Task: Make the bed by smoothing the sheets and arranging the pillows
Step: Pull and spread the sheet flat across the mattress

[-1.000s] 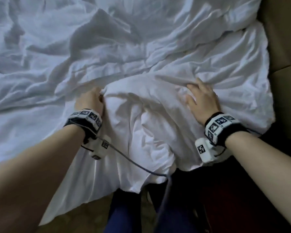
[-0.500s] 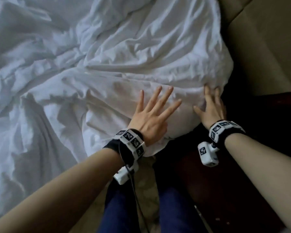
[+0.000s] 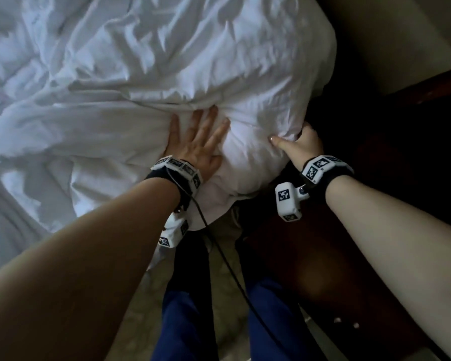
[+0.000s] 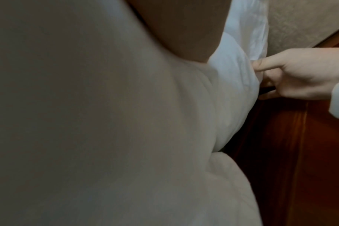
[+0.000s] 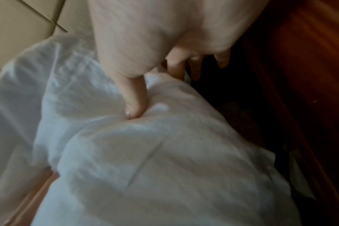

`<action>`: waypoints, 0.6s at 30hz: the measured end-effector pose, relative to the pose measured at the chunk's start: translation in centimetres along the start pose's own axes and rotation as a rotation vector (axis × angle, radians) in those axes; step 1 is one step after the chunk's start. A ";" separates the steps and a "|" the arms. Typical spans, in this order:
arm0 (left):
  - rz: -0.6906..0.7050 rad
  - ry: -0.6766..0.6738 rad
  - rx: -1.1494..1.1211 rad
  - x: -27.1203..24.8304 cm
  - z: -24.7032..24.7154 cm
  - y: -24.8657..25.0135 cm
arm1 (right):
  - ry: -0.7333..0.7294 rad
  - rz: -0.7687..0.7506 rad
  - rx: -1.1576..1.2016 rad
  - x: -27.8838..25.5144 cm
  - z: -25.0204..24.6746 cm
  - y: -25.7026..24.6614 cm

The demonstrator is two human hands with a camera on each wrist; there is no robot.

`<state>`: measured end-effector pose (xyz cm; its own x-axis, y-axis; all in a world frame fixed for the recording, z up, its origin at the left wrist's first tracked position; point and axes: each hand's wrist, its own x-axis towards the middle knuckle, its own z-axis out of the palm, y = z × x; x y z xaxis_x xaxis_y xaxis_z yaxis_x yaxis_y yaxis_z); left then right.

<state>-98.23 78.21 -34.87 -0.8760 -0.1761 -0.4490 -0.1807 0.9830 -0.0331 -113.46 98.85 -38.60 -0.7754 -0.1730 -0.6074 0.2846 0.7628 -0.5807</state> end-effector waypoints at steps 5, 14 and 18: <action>-0.023 -0.022 -0.100 -0.4 -1.3 0.7 | 0.076 -0.108 -0.071 -1.9 -0.5 -2.1; -0.242 0.149 -0.928 -4.3 -4.9 8.8 | -0.336 -0.399 0.176 -8.0 -2.8 -8.3; -0.433 0.354 -0.973 -3.0 -5.1 5.7 | -0.467 -0.702 -0.118 -9.6 -3.8 -9.1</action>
<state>-98.95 84.08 -29.16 -0.7041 -0.6504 -0.2850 -0.6381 0.4033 0.6559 -110.71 95.92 -25.42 -0.4308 -0.8496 -0.3043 -0.2561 0.4384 -0.8615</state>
